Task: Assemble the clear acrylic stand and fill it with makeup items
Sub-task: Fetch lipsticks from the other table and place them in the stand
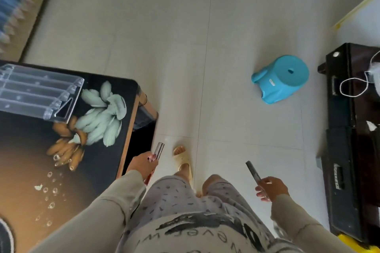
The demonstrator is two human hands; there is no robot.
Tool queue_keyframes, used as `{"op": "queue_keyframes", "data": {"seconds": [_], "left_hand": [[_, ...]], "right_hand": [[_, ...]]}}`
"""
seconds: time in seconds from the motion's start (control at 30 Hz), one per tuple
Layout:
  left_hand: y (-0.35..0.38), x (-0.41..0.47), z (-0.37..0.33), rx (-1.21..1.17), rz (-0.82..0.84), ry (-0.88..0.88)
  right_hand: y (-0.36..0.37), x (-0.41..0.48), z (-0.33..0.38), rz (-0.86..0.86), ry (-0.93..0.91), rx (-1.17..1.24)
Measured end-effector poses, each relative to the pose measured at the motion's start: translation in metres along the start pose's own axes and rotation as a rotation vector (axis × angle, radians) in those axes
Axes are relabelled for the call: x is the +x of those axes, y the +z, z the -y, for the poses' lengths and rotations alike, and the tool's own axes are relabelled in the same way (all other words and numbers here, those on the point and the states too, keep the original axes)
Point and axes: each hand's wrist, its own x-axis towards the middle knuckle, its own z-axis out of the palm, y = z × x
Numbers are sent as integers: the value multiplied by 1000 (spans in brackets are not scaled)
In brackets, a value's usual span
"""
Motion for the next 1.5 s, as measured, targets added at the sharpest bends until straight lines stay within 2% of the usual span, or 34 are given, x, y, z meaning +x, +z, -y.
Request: {"op": "queue_keyframes", "data": {"seconds": [0.23,0.37,0.57,0.77,0.93,1.07,1.37,1.5], "left_hand": [[-70,51,-84,-15,-72,79],[-91,78,-102,-73,-89,39],[-102,104,-111,-197,-130,-156],[-85,105,-130,-467,-153,-402],[-79,109,-155,-574,-133,-503],[-93,130,-167,-595,-150,-518],[-211,212,-174,-642,-174,-514],[-286,238,-164,-688,-271,-487]], "right_hand": [[-18,26,81,-40,13,39],[-25,50,146,-8,-21,-12],[-34,100,271,90,-131,-217],[-48,138,404,167,-293,-394],[-51,154,487,181,-377,-485],[-38,162,531,181,-410,-566],[-6,167,617,82,-394,-689],[13,163,661,69,-400,-713]]}}
